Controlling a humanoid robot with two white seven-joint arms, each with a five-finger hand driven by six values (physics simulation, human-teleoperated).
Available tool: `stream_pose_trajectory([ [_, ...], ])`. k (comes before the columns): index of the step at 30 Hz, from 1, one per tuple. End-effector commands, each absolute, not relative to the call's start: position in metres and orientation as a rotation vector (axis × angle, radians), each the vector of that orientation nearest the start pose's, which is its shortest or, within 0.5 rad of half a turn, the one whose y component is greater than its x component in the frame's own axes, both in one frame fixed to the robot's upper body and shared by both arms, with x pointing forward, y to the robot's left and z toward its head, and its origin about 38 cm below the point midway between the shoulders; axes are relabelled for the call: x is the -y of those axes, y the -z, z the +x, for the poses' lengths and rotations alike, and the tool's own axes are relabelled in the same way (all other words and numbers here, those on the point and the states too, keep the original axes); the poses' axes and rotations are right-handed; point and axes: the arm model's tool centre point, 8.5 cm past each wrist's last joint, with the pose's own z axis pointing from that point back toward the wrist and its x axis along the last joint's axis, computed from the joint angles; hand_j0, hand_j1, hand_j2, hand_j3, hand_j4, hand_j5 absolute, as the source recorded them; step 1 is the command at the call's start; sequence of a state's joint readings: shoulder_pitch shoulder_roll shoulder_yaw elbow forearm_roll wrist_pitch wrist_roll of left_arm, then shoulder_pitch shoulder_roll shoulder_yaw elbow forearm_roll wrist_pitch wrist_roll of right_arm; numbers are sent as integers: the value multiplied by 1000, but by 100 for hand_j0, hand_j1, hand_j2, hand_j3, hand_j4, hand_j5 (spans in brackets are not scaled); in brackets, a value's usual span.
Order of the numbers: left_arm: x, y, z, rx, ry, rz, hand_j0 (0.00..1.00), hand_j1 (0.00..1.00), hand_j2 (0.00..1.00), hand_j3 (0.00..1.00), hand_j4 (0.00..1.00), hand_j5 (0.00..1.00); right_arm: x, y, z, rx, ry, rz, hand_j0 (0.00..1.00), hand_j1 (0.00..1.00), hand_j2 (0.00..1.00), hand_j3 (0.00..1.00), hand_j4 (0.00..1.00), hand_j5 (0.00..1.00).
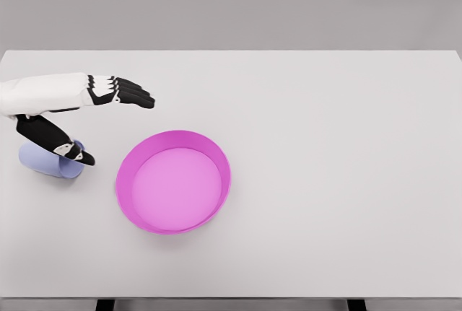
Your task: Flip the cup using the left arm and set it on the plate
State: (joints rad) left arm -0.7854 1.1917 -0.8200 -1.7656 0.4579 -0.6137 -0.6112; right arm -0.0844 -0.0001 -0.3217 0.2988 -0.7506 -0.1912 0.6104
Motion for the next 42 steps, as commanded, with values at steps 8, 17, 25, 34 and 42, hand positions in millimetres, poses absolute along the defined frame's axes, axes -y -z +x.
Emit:
stream_pose_trajectory([
  [8, -334, -309, 347, 1590, 1846, -167, 100, 100, 100, 100, 100, 100, 229, 243, 8, 305, 1015, 351, 100, 100, 100, 100, 100, 100],
  [17, -355, -290, 343, 1444, 1722, -163, 100, 100, 100, 100, 100, 100, 229, 243, 8, 305, 1013, 351, 100, 100, 100, 100, 100, 100],
  [25, -385, -269, 359, 1252, 1500, 93, 100, 100, 100, 100, 100, 100, 229, 243, 8, 305, 1013, 351, 100, 100, 100, 100, 100, 100],
  [34, -398, -256, 351, 1159, 1558, 155, 100, 100, 100, 100, 100, 100, 229, 243, 8, 305, 1013, 351, 100, 100, 100, 100, 100, 100],
  [42, -407, -242, 355, 1147, 1472, 210, 100, 100, 100, 100, 100, 100, 229, 243, 8, 305, 1013, 351, 100, 100, 100, 100, 100, 100],
])
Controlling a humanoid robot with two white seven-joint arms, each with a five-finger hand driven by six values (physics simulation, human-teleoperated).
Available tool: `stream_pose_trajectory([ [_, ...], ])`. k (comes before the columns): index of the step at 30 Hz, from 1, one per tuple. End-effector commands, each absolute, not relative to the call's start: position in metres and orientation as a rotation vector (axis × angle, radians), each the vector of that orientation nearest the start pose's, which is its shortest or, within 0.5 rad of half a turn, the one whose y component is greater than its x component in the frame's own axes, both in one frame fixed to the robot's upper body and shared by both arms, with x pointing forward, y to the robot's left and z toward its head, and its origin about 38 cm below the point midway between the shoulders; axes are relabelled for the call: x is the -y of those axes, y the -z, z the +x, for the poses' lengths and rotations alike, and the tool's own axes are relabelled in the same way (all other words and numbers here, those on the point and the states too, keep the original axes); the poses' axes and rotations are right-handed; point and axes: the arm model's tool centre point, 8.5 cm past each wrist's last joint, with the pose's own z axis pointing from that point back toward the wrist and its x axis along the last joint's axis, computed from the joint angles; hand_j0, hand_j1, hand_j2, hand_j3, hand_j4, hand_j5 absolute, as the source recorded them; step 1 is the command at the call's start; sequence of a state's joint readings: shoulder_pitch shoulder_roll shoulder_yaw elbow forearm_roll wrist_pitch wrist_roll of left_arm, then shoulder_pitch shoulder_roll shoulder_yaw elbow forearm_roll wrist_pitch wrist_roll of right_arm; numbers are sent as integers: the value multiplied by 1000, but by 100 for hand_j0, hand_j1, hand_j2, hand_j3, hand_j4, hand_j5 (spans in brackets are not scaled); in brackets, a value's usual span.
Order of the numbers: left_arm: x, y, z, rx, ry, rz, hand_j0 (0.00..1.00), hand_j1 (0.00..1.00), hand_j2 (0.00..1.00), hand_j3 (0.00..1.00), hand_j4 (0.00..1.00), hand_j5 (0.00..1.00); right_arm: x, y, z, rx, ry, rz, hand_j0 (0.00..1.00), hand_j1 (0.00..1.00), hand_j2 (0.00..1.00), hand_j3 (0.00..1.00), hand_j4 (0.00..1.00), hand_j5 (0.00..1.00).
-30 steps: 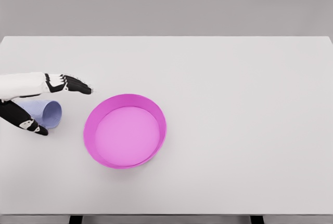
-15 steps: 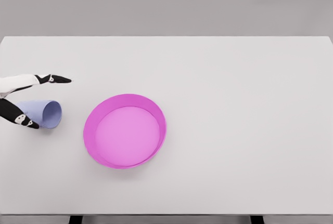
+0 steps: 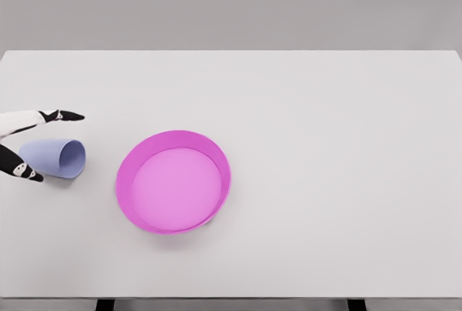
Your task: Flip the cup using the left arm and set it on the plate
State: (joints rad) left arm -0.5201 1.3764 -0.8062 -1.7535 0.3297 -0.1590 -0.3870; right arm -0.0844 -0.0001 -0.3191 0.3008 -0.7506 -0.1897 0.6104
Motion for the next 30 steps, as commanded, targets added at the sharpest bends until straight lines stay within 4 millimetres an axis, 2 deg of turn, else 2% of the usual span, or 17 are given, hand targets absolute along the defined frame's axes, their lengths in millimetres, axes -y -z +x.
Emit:
stream_pose_trajectory([
  [1, -406, -241, 355, 1144, 1486, 218, 100, 100, 100, 100, 100, 100, 229, 243, 8, 305, 1013, 351, 100, 100, 100, 100, 100, 100],
  [2, -402, -238, 357, 1151, 1490, 211, 100, 100, 100, 100, 100, 100, 229, 243, 8, 305, 1013, 351, 100, 100, 100, 100, 100, 100],
  [5, -407, -232, 358, 1128, 1471, 219, 100, 100, 100, 100, 100, 100, 229, 243, 8, 305, 1013, 351, 100, 100, 100, 100, 100, 100],
  [8, -406, -226, 356, 1090, 1542, 272, 100, 100, 100, 100, 100, 100, 229, 243, 8, 305, 1013, 351, 100, 100, 100, 100, 100, 100],
  [17, -401, -219, 357, 1094, 1555, 266, 100, 100, 100, 100, 100, 100, 229, 243, 8, 306, 1013, 352, 100, 100, 100, 100, 100, 100],
  [30, -411, -211, 361, 1082, 1505, 295, 100, 100, 100, 100, 100, 100, 229, 243, 8, 305, 1013, 351, 100, 100, 100, 100, 100, 100],
])
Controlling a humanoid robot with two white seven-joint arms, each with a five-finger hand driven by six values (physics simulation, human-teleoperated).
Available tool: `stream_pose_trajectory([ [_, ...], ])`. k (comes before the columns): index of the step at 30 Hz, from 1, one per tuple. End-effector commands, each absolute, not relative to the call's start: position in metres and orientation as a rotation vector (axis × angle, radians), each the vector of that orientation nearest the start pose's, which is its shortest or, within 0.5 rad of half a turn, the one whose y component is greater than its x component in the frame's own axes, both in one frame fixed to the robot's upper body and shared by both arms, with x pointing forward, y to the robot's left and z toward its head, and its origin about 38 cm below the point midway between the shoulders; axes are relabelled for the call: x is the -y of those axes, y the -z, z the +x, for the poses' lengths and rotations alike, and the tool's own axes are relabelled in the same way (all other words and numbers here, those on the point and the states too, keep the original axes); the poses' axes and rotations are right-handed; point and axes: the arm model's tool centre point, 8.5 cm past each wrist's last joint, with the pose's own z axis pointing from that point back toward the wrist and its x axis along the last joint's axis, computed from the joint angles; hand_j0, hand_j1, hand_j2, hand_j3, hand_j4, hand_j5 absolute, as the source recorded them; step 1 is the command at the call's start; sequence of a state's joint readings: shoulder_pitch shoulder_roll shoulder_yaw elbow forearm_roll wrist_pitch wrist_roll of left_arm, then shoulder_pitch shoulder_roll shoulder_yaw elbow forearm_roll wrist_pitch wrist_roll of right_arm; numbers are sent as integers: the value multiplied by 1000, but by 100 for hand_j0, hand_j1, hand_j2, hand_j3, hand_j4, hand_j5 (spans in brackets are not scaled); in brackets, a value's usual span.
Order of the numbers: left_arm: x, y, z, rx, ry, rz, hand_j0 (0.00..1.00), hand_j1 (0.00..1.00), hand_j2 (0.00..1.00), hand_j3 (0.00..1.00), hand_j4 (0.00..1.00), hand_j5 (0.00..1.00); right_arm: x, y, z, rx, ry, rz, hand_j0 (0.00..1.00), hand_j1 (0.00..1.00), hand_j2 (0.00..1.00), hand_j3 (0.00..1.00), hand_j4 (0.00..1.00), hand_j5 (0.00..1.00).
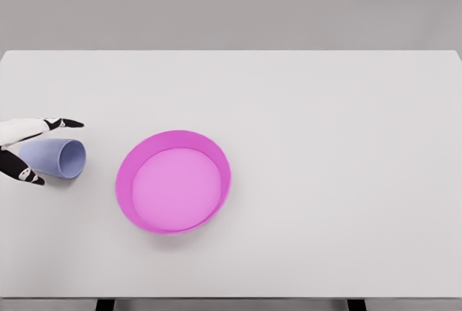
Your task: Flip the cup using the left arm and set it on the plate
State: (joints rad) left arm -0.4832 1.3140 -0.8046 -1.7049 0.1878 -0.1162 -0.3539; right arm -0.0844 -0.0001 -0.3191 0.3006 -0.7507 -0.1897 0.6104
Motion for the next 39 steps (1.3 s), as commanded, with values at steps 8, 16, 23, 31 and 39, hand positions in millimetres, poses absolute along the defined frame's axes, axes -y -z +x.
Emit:
stream_pose_trajectory([
  [8, -408, -197, 365, 1053, 1468, 288, 100, 100, 100, 100, 100, 100, 229, 243, 8, 305, 1013, 351, 100, 100, 100, 100, 100, 100],
  [16, -409, -186, 362, 1049, 1454, 298, 100, 100, 100, 100, 100, 100, 229, 243, 8, 305, 1013, 351, 100, 100, 100, 100, 100, 100],
  [23, -406, -182, 362, 1056, 1457, 292, 75, 75, 75, 75, 75, 75, 229, 243, 8, 305, 1013, 351, 100, 100, 100, 100, 100, 100],
  [31, -398, -190, 362, 1134, 1454, 263, 71, 71, 71, 71, 71, 71, 229, 243, 8, 305, 1013, 351, 100, 100, 100, 100, 100, 100],
  [39, -382, -219, 361, 1299, 1391, 124, 60, 60, 60, 60, 60, 60, 229, 243, 8, 305, 1013, 351, 100, 100, 100, 100, 100, 100],
])
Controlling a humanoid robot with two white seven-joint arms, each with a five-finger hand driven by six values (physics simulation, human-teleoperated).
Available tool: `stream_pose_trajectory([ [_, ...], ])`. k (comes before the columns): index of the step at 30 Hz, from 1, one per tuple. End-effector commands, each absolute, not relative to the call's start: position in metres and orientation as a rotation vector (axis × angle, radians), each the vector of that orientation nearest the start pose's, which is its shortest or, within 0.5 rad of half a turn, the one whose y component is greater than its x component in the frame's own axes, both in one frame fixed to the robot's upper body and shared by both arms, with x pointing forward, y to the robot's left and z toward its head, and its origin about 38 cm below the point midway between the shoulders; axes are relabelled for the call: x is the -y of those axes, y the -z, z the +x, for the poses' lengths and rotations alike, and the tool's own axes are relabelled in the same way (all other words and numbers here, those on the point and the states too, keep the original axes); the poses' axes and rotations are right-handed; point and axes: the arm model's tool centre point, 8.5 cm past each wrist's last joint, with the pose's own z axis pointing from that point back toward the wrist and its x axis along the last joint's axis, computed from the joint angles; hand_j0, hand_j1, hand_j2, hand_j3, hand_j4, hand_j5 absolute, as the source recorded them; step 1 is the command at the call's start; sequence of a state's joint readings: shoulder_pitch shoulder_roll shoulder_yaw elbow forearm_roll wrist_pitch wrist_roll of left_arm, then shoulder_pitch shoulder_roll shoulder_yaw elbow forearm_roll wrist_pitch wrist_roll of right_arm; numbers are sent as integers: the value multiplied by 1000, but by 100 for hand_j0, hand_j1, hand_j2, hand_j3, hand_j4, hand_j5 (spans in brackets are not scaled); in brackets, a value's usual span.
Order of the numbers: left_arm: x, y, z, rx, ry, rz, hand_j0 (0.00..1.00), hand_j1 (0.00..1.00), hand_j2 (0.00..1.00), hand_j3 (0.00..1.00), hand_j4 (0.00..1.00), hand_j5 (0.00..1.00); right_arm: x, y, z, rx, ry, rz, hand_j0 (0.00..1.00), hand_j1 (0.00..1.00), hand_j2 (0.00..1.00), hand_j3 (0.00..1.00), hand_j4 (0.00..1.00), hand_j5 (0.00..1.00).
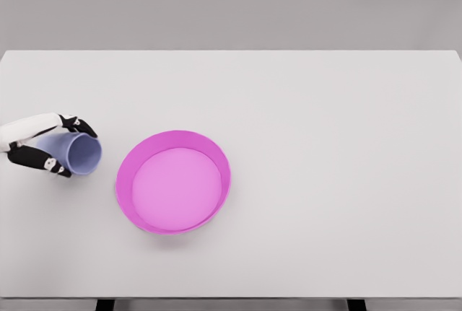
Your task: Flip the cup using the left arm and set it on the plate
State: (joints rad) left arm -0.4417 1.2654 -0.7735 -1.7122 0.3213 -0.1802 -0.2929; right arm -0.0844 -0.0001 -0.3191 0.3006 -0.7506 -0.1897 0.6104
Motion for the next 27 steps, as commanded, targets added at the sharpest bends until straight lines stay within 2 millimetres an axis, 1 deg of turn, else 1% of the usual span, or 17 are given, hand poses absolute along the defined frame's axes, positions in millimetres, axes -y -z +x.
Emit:
stream_pose_trajectory([
  [1, -382, -225, 361, 1324, 1389, 118, 60, 60, 60, 60, 60, 60, 229, 243, 8, 306, 1013, 352, 100, 100, 100, 100, 100, 100],
  [2, -381, -236, 361, 1368, 1381, 98, 60, 60, 60, 60, 60, 60, 229, 243, 8, 305, 1013, 351, 100, 100, 100, 100, 100, 100],
  [4, -377, -244, 360, 1406, 1371, 70, 60, 60, 60, 60, 60, 60, 229, 243, 8, 305, 1013, 351, 100, 100, 100, 100, 100, 100],
  [10, -368, -260, 359, 1507, 1318, -27, 60, 60, 60, 60, 60, 60, 229, 243, 8, 305, 1013, 351, 100, 100, 100, 100, 100, 100],
  [12, -363, -263, 357, 1531, 1305, -98, 60, 60, 60, 60, 60, 60, 229, 243, 8, 305, 1013, 351, 100, 100, 100, 100, 100, 100],
  [17, -356, -272, 355, 1616, 1289, -191, 60, 60, 60, 60, 60, 60, 229, 243, 8, 305, 1013, 351, 100, 100, 100, 100, 100, 100],
  [19, -355, -276, 355, 1646, 1247, -231, 60, 60, 60, 60, 60, 60, 229, 243, 8, 305, 1013, 351, 100, 100, 100, 100, 100, 100],
  [20, -353, -275, 355, 1660, 1226, -253, 60, 60, 60, 60, 60, 60, 229, 243, 8, 305, 1013, 351, 100, 100, 100, 100, 100, 100],
  [22, -342, -270, 358, 1696, 1155, -335, 61, 61, 61, 61, 61, 61, 229, 243, 8, 305, 1013, 351, 100, 100, 100, 100, 100, 100],
  [24, -341, -271, 357, 1708, 1135, -369, 61, 61, 61, 61, 61, 61, 229, 243, 8, 306, 1013, 352, 100, 100, 100, 100, 100, 100],
  [27, -326, -264, 359, 1731, 1083, -456, 61, 61, 61, 61, 61, 61, 229, 243, 8, 305, 1013, 351, 100, 100, 100, 100, 100, 100],
])
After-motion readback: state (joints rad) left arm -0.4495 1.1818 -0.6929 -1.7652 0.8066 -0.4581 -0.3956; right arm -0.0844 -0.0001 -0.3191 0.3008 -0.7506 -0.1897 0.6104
